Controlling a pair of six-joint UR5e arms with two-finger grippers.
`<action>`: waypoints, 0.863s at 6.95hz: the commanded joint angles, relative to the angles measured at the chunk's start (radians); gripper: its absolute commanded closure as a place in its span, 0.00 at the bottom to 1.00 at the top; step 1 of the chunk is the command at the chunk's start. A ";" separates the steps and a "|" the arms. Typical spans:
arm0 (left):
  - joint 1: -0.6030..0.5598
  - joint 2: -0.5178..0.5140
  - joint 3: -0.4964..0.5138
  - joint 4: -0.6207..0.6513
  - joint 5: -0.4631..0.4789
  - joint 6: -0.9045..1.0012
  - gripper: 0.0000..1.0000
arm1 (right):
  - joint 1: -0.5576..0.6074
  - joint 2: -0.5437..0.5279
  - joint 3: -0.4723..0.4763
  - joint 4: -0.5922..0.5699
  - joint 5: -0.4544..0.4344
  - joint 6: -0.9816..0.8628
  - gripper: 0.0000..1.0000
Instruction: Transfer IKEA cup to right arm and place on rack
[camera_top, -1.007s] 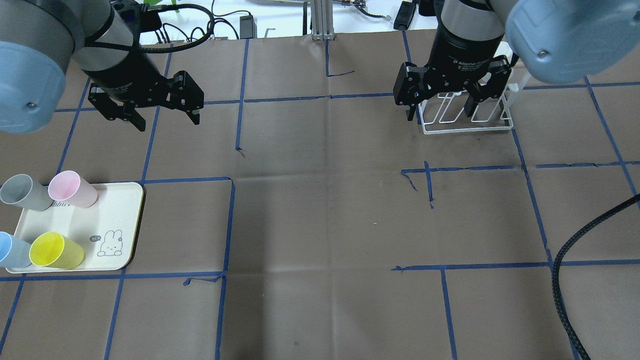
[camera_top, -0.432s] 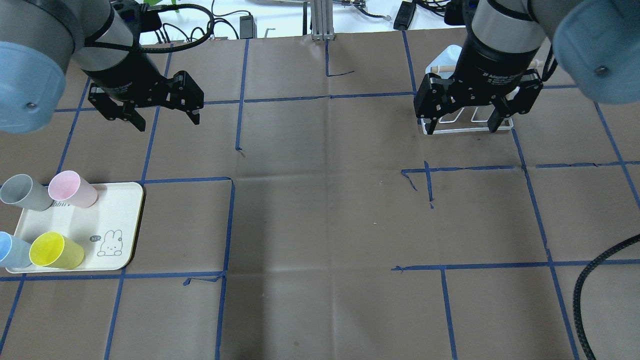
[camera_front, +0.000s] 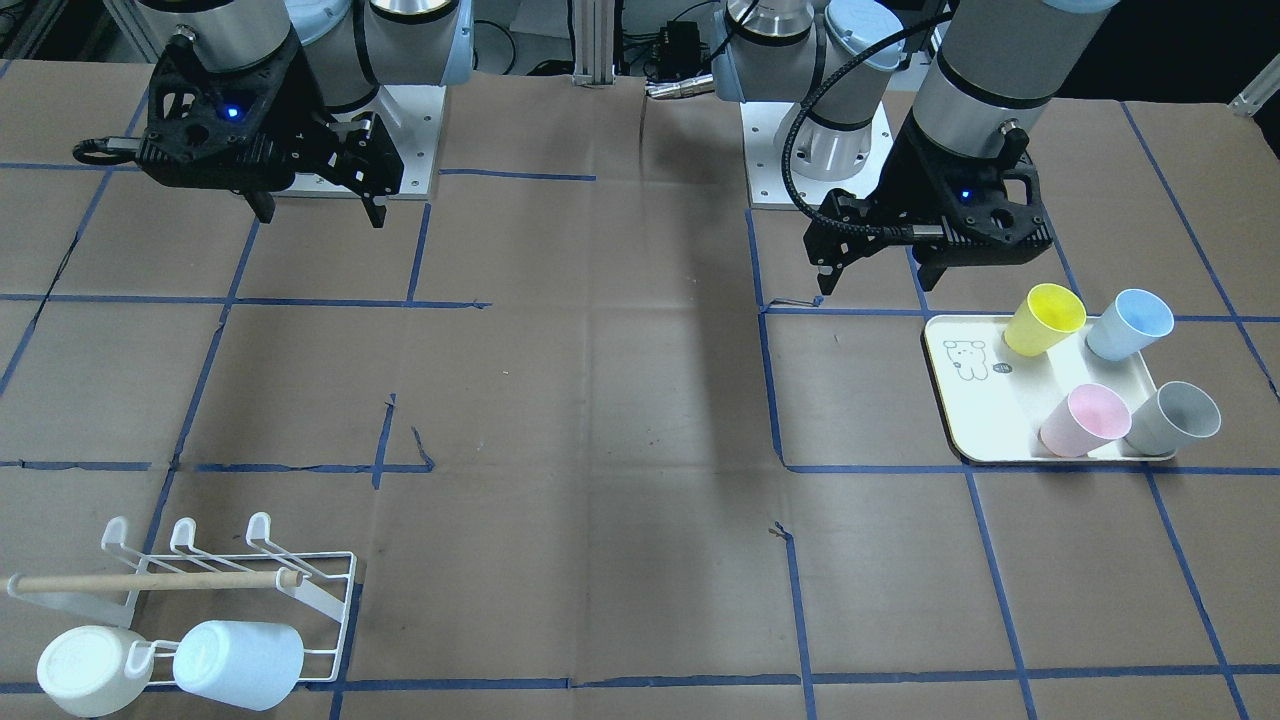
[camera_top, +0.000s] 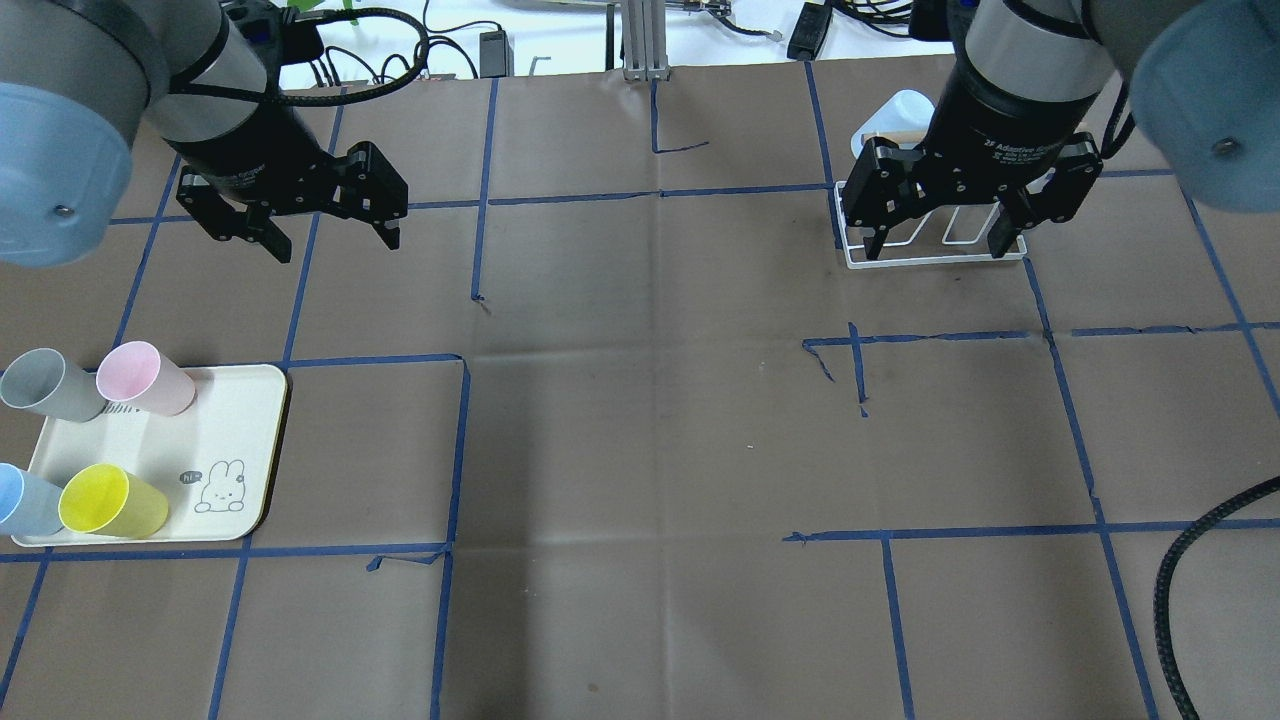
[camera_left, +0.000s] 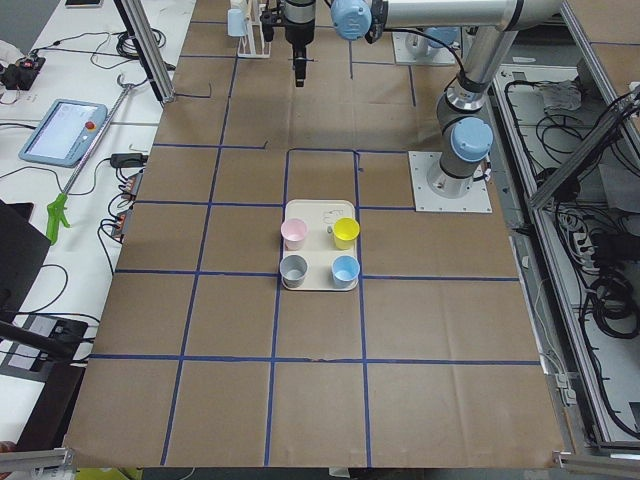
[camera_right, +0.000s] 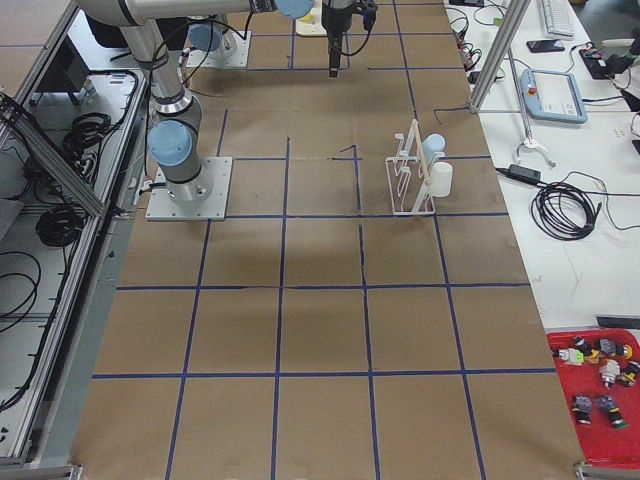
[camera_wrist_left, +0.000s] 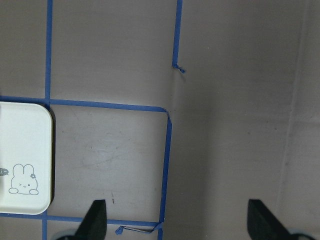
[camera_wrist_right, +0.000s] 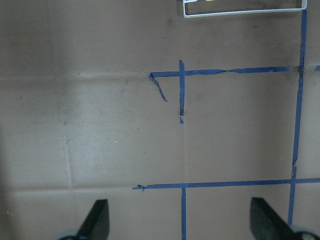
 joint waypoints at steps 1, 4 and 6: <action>0.000 0.000 0.000 0.000 0.000 0.000 0.00 | 0.002 0.010 0.000 -0.008 0.001 0.001 0.00; 0.000 0.000 0.000 0.002 0.000 0.000 0.00 | 0.002 0.020 0.000 -0.014 -0.007 -0.001 0.00; 0.000 0.000 0.000 0.002 0.000 0.002 0.00 | -0.001 0.033 -0.009 -0.014 -0.007 -0.001 0.00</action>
